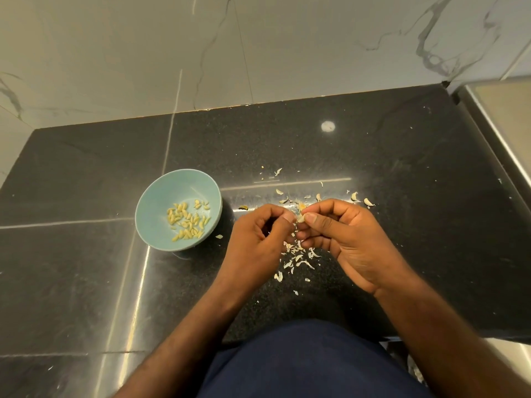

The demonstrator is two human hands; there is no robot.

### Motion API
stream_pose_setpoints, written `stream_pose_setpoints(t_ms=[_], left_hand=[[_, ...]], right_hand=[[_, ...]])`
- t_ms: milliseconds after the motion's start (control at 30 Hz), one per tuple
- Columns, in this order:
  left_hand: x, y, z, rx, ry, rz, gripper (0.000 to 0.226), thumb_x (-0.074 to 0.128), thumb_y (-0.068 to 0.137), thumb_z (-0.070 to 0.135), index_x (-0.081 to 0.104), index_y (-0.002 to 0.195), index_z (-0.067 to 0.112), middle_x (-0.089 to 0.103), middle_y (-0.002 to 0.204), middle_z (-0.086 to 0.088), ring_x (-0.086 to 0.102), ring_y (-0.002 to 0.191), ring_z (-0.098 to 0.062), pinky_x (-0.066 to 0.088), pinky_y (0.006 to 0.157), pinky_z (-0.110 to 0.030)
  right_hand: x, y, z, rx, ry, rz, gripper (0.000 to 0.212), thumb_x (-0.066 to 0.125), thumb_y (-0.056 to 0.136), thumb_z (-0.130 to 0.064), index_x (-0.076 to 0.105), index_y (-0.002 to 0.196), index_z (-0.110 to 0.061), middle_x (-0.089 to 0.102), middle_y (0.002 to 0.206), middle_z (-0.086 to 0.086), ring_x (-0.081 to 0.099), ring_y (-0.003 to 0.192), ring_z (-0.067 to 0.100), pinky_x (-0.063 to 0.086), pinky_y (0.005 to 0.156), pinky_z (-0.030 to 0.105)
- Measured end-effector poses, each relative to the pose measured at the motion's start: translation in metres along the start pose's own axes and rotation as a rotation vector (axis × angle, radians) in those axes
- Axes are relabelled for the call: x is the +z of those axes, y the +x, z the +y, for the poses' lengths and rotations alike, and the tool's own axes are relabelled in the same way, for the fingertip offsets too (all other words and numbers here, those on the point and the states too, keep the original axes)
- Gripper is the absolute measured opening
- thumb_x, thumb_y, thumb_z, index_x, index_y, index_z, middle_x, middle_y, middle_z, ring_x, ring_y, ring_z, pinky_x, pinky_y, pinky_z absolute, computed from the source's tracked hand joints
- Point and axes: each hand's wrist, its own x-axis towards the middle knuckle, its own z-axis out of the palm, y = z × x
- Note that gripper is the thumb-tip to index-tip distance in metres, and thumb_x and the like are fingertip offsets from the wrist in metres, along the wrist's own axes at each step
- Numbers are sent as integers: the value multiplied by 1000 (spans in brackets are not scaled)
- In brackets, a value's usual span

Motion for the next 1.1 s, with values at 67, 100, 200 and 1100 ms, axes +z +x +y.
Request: stream_pose_setpoints(t_ms=[67,100,200,1100], left_hand=[[0,-3,0,-34,-60,-14,19,55,100,21,72,95,14,72,79,-2,68,70,-15,55,62,-26],[1,-4,1,-44,-83,-25,19,56,100,21,72,98,12,72,80,-3,68,71,-15,55,63,-26],[1,-7,2,-77,-147,-61,14,63,95,18,72,101,10,73,79,-2,67,71,-11,54,63,-23],[6,-36,-32,-438,-330,209,30,36,96,10,54,73,12,55,62,-1,50,55,-11,40,51,-26]], right_hand=[[0,-2,1,-14,-9,12,19,69,79,-15,70,96,-6,71,82,10,67,74,21,58,65,27],[0,-3,1,-25,-18,20,19,70,78,-15,70,95,-7,71,81,8,67,74,20,57,66,26],[0,-5,4,-68,-80,38,18,69,79,-14,71,96,-8,72,80,6,67,75,19,56,67,27],[16,-8,33,305,262,13,24,38,98,-4,61,99,0,69,95,20,70,84,26,61,77,32]])
